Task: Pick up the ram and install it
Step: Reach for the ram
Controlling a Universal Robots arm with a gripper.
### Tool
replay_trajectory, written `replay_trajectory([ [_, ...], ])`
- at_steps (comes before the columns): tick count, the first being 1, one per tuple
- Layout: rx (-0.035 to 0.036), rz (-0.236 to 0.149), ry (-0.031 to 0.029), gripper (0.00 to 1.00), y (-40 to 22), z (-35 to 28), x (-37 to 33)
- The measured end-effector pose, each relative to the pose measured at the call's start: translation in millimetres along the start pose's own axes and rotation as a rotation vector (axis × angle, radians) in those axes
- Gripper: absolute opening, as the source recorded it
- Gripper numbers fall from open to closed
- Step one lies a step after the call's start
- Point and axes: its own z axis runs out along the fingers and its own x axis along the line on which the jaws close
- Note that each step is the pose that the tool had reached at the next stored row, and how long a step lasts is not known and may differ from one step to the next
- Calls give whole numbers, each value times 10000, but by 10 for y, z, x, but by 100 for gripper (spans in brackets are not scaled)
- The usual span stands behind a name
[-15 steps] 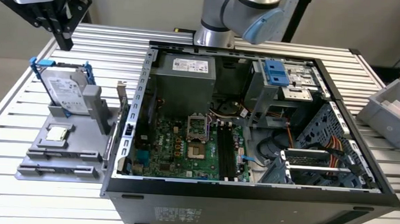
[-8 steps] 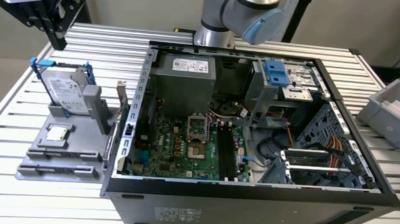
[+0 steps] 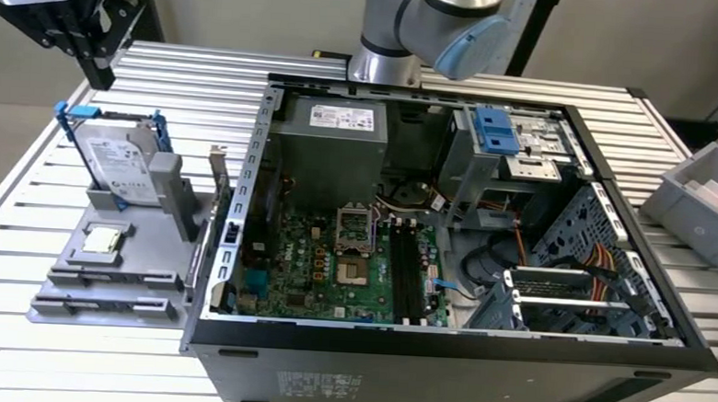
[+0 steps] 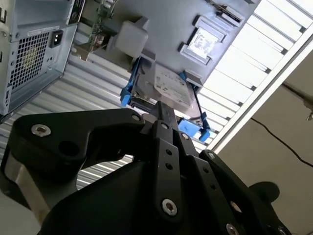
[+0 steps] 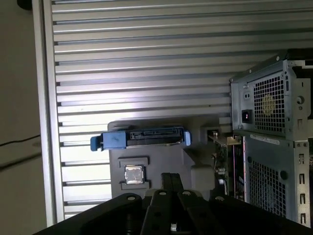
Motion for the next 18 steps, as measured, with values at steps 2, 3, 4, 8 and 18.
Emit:
replay_trajectory([
  [2, 0, 1, 0, 0, 0, 0, 1],
  [3, 0, 1, 0, 0, -2, 0, 1],
  [4, 0, 2, 1, 0, -5, -1, 2],
  [8, 1, 2, 1, 0, -21, -2, 0],
  [18, 1, 1, 2, 0, -118, -6, -8],
])
